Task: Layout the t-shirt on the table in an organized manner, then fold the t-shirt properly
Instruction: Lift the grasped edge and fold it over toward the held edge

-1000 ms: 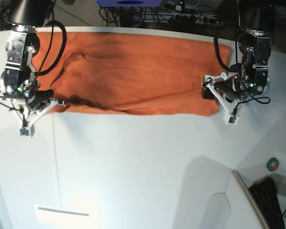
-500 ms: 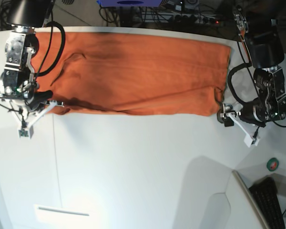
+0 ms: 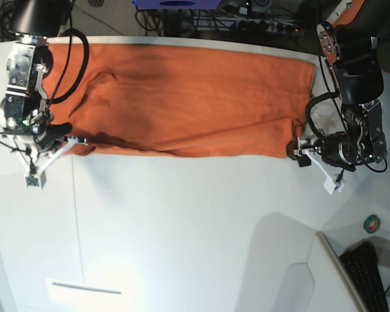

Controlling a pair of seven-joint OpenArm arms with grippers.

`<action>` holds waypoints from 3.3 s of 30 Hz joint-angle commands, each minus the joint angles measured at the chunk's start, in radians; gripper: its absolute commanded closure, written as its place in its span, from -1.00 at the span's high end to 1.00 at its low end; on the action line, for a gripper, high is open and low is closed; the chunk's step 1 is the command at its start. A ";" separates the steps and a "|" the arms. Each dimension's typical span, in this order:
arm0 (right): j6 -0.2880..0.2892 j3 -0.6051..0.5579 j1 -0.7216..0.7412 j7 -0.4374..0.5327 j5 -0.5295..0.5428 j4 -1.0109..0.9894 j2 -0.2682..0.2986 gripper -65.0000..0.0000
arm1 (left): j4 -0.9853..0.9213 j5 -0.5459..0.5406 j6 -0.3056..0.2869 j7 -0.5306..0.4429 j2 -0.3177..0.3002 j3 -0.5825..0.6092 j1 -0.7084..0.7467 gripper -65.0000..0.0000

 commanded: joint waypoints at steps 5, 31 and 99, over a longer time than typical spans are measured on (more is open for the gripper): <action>0.001 0.002 0.014 0.016 -0.002 0.020 0.007 -1.00 | 0.020 -0.013 -0.008 -0.006 0.005 -0.001 -0.020 0.52; 0.001 0.002 0.044 0.019 -0.002 0.020 0.007 -1.00 | 0.032 -0.010 -0.003 -0.079 0.049 0.011 -0.016 -1.00; 0.001 0.003 -0.110 0.034 -0.003 0.123 0.027 -1.00 | 0.520 -0.008 0.047 -0.267 -0.078 0.251 0.284 -1.00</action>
